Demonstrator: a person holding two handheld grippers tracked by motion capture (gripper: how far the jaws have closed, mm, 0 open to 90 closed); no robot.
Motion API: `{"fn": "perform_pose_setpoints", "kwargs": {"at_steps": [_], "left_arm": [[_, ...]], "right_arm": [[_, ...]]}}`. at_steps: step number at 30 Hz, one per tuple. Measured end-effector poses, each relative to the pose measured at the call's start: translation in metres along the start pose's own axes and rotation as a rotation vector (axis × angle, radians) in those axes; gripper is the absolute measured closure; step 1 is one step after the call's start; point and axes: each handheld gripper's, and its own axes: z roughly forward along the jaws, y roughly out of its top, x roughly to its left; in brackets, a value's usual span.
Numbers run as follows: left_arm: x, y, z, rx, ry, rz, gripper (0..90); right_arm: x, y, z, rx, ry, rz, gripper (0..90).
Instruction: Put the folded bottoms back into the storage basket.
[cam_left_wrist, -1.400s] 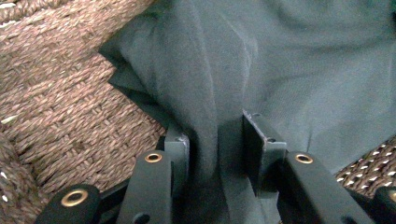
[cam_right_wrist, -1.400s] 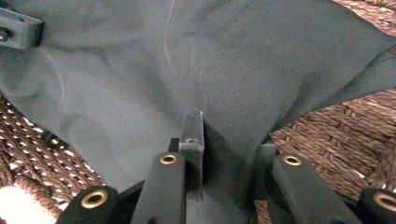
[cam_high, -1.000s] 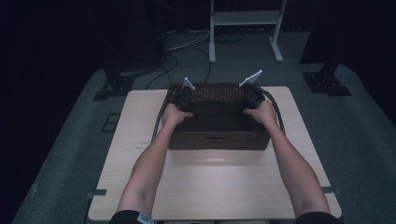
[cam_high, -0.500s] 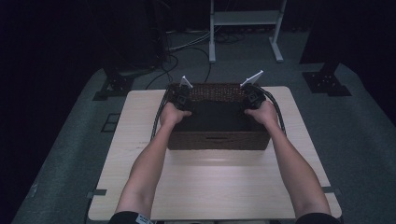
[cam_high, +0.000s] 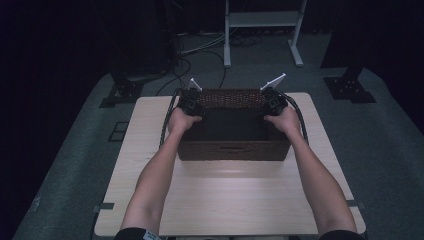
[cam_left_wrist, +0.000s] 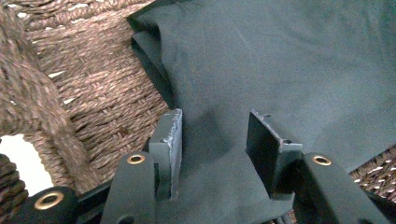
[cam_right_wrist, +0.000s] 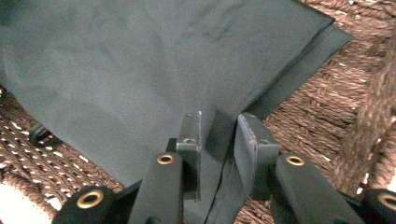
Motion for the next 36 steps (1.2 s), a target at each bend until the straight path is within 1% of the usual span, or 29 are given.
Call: {"fn": "perform_pose_setpoints", "kwargs": {"at_steps": [5, 8, 13, 17, 18, 23, 24, 29, 30, 35, 36], "left_arm": [[0.001, 0.0, -0.002, -0.007, 0.002, -0.002, 54.8], [0.001, 0.0, -0.004, -0.017, -0.004, -0.003, 54.7], [0.002, 0.0, -0.006, -0.019, 0.0, -0.003, 53.8], [0.002, 0.0, -0.009, -0.028, -0.001, -0.006, 52.7], [0.001, 0.0, -0.01, -0.029, -0.008, -0.003, 52.7], [-0.004, -0.002, -0.011, -0.033, -0.011, 0.01, 49.6], [-0.006, -0.003, -0.013, -0.038, -0.018, 0.014, 49.3], [-0.011, -0.004, -0.019, -0.052, -0.021, 0.037, 48.9], [-0.013, -0.005, -0.022, -0.061, -0.024, 0.043, 48.3], [-0.017, -0.007, -0.027, -0.074, -0.031, 0.057, 47.5], [-0.02, -0.008, -0.029, -0.08, -0.031, 0.062, 47.0]], "right_arm": [[-0.002, -0.001, -0.005, -0.011, 0.0, 0.006, 71.0], [-0.004, -0.002, -0.01, -0.024, -0.003, 0.012, 71.0], [-0.005, -0.003, -0.013, -0.029, 0.001, 0.013, 70.3], [-0.006, -0.006, -0.014, -0.029, 0.007, 0.013, 70.0], [-0.006, -0.007, -0.014, -0.033, 0.009, 0.013, 70.0], [-0.004, -0.011, -0.019, -0.048, 0.018, 0.006, 69.3], [-0.004, -0.014, -0.021, -0.054, 0.022, 0.006, 69.3], [-0.003, -0.018, -0.027, -0.07, 0.029, 0.0, 69.0], [-0.003, -0.02, -0.029, -0.083, 0.043, 0.001, 69.0], [-0.001, -0.026, -0.031, -0.093, 0.064, -0.017, 69.0], [0.0, -0.027, -0.032, -0.092, 0.065, -0.018, 69.0]]}}
